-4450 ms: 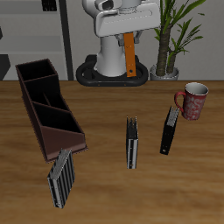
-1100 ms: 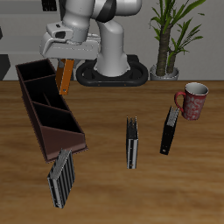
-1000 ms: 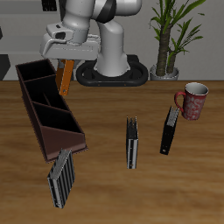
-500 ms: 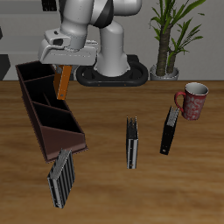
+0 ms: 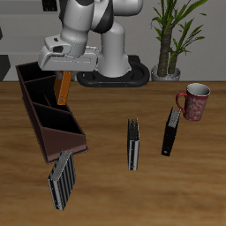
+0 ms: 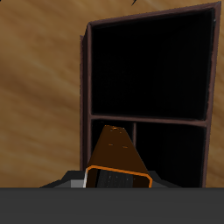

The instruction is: Place the orange book into the right desk caddy's front compartment

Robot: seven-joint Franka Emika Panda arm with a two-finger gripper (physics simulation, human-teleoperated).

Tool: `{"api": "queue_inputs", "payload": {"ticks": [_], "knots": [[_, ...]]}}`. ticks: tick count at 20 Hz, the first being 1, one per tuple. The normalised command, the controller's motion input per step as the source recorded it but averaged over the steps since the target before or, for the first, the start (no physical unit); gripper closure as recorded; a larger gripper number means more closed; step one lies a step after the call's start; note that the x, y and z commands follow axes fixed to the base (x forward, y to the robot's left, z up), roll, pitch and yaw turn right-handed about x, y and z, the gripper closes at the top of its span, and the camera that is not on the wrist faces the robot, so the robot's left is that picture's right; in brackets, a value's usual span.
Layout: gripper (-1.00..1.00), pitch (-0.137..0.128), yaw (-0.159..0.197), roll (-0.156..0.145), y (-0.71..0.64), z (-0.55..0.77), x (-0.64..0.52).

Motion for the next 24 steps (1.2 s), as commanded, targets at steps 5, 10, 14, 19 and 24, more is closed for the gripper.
{"api": "queue_inputs", "payload": {"ticks": [5,10,14,19,24], "knots": [[1.0,0.024,-0.018,-0.002,-0.03,-0.14,0.08],[1.0,0.044,-0.003,-0.006,-0.05,-0.25,0.09],[1.0,0.049,-0.009,0.013,0.05,-0.18,0.02],[1.0,0.03,0.0,0.002,0.06,-0.09,0.0],[1.0,0.045,0.007,-0.01,-0.01,-0.12,0.01]]}}
